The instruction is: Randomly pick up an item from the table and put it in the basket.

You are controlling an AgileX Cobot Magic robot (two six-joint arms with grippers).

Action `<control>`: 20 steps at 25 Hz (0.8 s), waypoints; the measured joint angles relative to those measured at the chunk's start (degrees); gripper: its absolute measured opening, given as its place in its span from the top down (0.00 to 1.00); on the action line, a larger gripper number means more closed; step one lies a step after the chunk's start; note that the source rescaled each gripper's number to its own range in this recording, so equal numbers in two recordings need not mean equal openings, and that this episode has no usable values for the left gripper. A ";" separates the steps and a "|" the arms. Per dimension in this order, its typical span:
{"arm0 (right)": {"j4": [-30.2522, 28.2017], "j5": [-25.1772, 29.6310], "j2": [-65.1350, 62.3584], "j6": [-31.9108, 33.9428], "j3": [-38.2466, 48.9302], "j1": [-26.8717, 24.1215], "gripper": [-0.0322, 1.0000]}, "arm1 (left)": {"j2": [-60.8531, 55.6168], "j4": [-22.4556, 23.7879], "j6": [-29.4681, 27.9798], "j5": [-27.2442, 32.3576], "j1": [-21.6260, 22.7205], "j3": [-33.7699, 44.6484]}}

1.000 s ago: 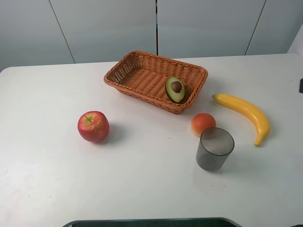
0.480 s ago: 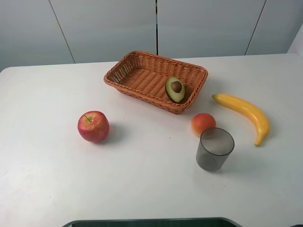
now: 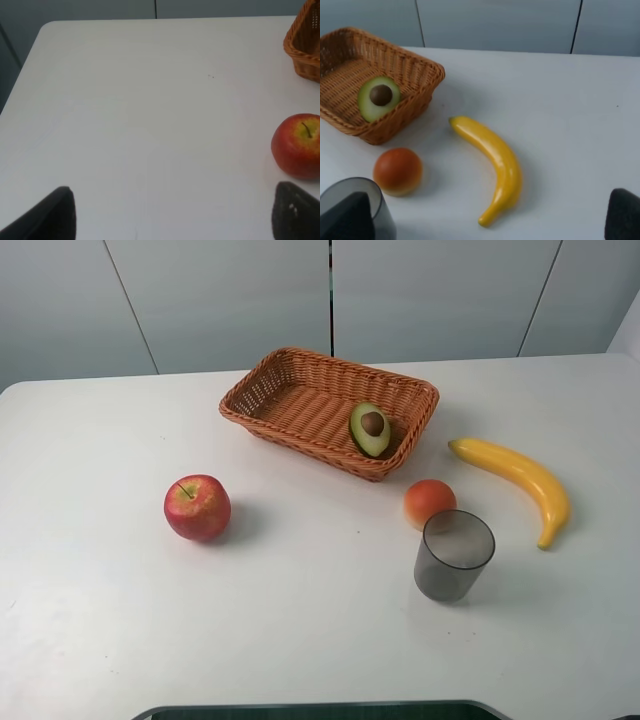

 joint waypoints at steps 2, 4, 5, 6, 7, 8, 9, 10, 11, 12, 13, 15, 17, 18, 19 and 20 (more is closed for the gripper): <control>0.00 0.42 -0.23 -0.86 0.73 0.00 0.00 | 0.00 0.00 0.00 0.00 0.00 0.00; 0.00 0.84 -0.24 -1.10 0.97 0.00 0.00 | 0.00 0.00 0.00 0.00 0.00 0.00; 0.00 0.84 -0.24 -1.24 0.97 0.00 0.00 | 0.00 0.00 0.00 0.00 0.00 0.00; 0.00 0.84 -0.24 -1.24 0.97 0.00 0.00 | 0.00 0.00 0.00 0.00 0.00 0.00; 0.00 0.84 -0.24 -1.24 0.97 0.00 0.00 | 0.00 0.00 0.00 0.00 0.00 0.00; 0.00 0.84 -0.24 -1.24 0.97 0.00 0.00 | 0.00 0.00 0.00 0.00 0.00 0.00; 0.00 0.84 -0.24 -1.24 0.97 0.00 0.00 | 0.00 0.00 0.00 0.00 0.00 0.00; 0.00 0.84 -0.24 -1.24 0.97 0.00 0.00 | 0.00 0.00 0.00 0.00 0.00 0.00; 0.00 0.84 -0.24 -1.24 0.97 0.00 0.00 | 0.00 0.00 0.00 0.00 0.00 0.00; 0.00 0.84 -0.24 -1.24 0.97 0.00 0.00 | 0.00 0.00 0.00 0.00 0.00 0.00; 0.00 0.84 -0.24 -1.24 0.97 0.00 0.00 | 0.00 0.00 0.00 0.00 0.00 0.00; 0.00 0.84 -0.24 -1.11 0.97 -0.16 0.00 | 0.00 0.00 0.00 0.00 0.00 0.00; 0.00 0.84 -0.24 -1.11 0.97 -0.98 0.00 | 0.00 0.00 0.00 0.00 0.00 0.00; 0.00 0.84 -0.24 -1.11 0.97 -1.58 0.00 | 0.00 0.00 0.00 0.00 0.00 0.00; 0.00 0.84 -0.24 -1.11 0.97 -2.29 0.00 | 0.00 0.00 0.00 0.00 0.00 0.00; 0.00 0.84 -0.24 -1.11 0.97 -3.48 0.00 | 0.00 0.00 0.00 0.00 0.00 0.00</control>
